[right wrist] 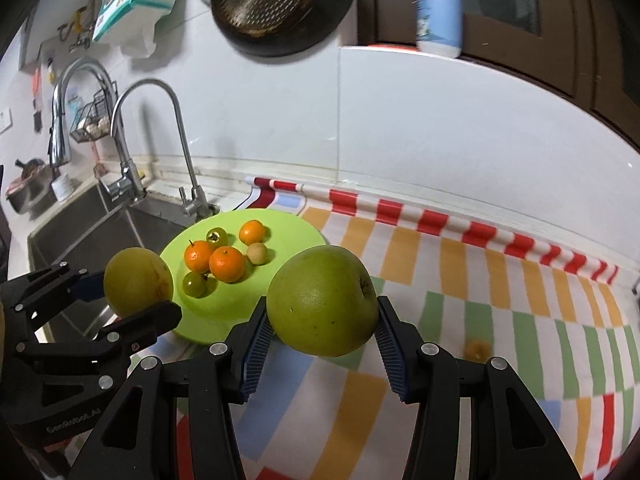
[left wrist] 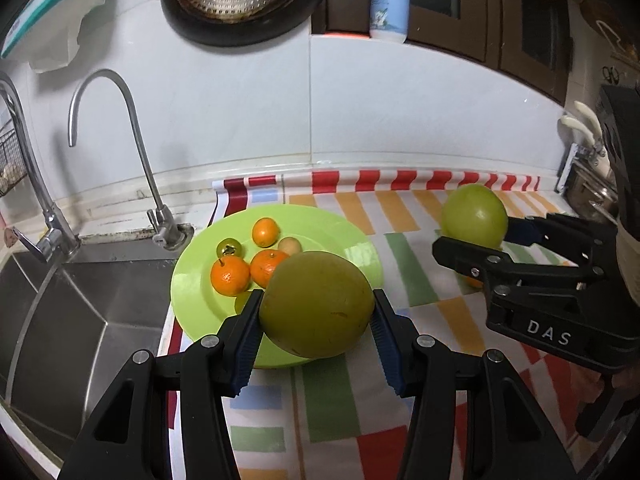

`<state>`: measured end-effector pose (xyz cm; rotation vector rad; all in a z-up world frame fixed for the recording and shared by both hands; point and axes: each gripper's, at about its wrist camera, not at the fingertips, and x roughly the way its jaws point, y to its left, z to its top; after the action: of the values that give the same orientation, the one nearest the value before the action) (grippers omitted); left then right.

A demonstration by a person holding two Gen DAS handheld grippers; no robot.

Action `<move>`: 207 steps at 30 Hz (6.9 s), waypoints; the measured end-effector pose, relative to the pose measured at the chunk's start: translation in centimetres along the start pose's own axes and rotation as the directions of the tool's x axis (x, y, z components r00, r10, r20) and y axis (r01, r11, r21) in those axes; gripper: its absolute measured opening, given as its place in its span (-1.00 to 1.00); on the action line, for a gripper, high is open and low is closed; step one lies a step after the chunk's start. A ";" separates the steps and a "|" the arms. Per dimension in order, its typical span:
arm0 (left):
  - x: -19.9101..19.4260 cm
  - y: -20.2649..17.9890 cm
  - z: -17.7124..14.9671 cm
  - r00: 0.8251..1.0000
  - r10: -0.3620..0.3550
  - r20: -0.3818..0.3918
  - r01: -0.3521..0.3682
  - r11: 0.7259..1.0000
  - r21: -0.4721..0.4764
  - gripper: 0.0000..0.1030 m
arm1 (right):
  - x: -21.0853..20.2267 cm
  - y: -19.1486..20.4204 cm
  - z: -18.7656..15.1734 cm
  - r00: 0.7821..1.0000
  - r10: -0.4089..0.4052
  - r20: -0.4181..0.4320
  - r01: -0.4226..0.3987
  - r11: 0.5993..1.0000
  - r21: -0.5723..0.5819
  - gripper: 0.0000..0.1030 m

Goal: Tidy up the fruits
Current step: 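Carry the pomelo and pear onto the green plate and open both tools, then move both tools back toward the last orange and small fruit, then grasp the orange with the left tool while the right tool grasps a small brown fruit, then carry the orange and small fruit onto the green plate and release them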

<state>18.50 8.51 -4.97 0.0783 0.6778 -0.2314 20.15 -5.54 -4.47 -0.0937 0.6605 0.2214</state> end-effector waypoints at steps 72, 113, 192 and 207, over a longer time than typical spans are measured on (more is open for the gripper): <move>-6.5 -6.8 1.2 0.986 0.036 0.166 -0.042 0.999 0.034 0.63 | -8.7 -5.7 -2.5 0.983 -0.124 0.139 0.110 0.988 0.106 0.44; 2.5 -16.2 1.5 0.999 0.013 0.038 -0.017 0.993 0.116 0.68 | -3.7 -14.7 -4.1 0.998 -0.044 0.048 0.048 0.994 -0.095 0.44; -1.3 -12.1 1.4 0.993 -0.119 -0.018 0.119 0.992 0.027 -0.36 | -6.6 -9.8 -4.2 0.999 0.040 -0.012 -0.040 0.998 0.045 -0.41; -5.6 -6.9 0.6 0.995 -0.094 0.041 0.094 0.996 0.010 -0.36 | -8.5 -3.9 -2.8 0.998 0.046 0.043 -0.048 0.998 0.045 -0.41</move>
<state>12.96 2.81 -0.97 0.0492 0.6400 -0.3257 12.80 -11.23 -1.37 -0.0296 0.6257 0.2527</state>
